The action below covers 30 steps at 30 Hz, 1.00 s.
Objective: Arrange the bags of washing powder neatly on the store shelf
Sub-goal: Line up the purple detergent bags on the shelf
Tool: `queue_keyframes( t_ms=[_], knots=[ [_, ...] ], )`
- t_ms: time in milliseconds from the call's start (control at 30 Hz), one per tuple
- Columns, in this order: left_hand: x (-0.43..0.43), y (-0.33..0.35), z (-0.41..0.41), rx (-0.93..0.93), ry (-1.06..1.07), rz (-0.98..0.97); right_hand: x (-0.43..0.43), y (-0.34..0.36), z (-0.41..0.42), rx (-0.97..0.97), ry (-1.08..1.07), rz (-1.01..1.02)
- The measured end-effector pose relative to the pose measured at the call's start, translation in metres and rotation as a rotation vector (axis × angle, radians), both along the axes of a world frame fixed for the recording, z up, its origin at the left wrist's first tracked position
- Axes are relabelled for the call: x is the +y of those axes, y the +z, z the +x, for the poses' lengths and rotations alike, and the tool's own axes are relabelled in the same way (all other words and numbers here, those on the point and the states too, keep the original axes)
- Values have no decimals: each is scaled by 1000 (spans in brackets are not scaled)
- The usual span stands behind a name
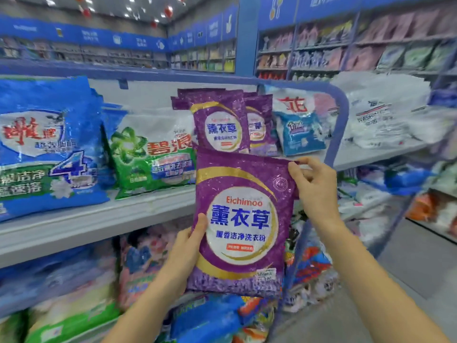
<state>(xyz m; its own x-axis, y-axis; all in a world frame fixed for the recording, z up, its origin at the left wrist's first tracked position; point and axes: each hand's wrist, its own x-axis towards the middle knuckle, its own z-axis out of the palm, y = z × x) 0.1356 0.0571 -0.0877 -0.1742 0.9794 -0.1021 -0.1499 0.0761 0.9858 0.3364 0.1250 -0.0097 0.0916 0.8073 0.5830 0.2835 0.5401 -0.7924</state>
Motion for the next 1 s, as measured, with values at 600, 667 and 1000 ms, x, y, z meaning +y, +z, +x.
queue_keyframes(
  t_ms=[600,667,1000],
  knots=[
    [198,113,107,25,164,261,163,8,85,-26,392,-189],
    [223,118,108,72,166,231,191,13,88,-9,389,-189],
    [299,111,129,125,334,151,290,-15,86,-4,354,-272]
  ],
)
